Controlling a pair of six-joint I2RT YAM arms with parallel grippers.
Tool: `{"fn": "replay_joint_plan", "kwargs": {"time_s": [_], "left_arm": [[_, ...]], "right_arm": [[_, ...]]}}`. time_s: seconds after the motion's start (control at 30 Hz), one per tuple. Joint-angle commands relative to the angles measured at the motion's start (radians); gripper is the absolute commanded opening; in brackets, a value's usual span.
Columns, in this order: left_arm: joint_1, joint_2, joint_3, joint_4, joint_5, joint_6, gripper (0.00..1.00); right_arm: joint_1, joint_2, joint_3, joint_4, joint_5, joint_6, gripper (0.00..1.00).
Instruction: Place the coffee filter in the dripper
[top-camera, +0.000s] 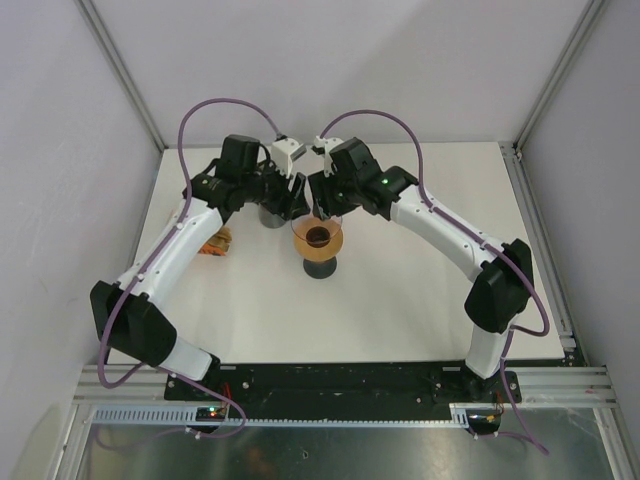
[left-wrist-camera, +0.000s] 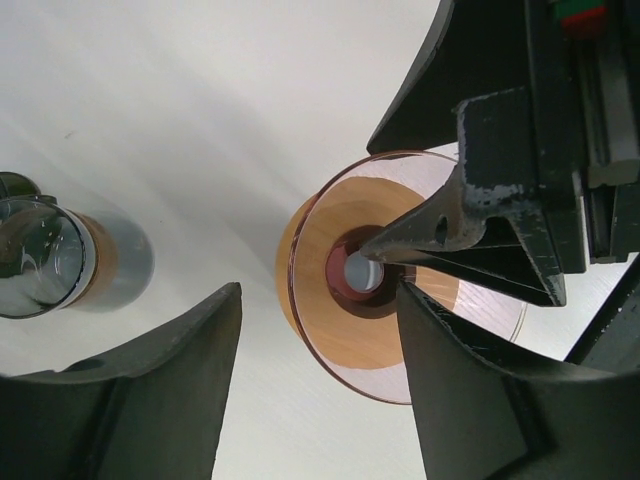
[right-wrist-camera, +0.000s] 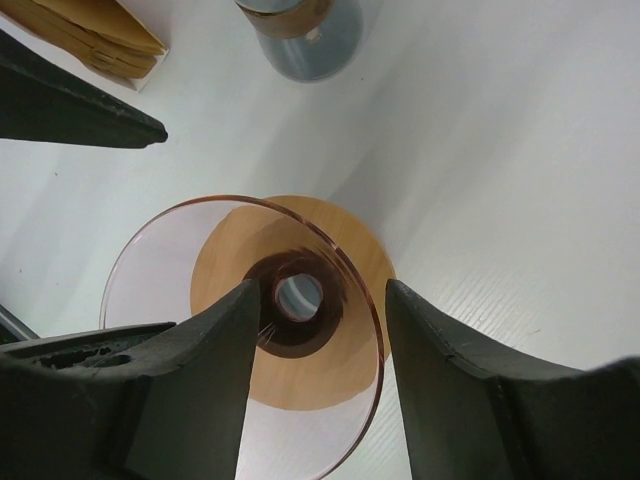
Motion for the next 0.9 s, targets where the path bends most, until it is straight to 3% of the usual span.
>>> {"fn": "replay_joint_plan", "kwargs": {"time_s": [0.0, 0.27, 0.57, 0.87], "left_arm": [[-0.006, -0.034, 0.044, -0.012, -0.021, 0.024, 0.69], [0.035, -0.092, 0.075, -0.023, -0.097, 0.053, 0.86], [0.159, -0.133, 0.062, -0.061, -0.127, 0.097, 0.88], [0.185, -0.178, -0.094, -0.128, -0.223, 0.516, 0.9]], "right_arm": [[-0.004, -0.028, 0.051, -0.003, 0.007, -0.027, 0.6], [-0.01, -0.065, 0.077, -0.009, -0.007, -0.064, 0.71], [-0.046, -0.189, 0.039, 0.053, -0.102, -0.132, 0.73], [-0.158, -0.433, -0.248, 0.184, -0.199, -0.165, 0.74]]}}
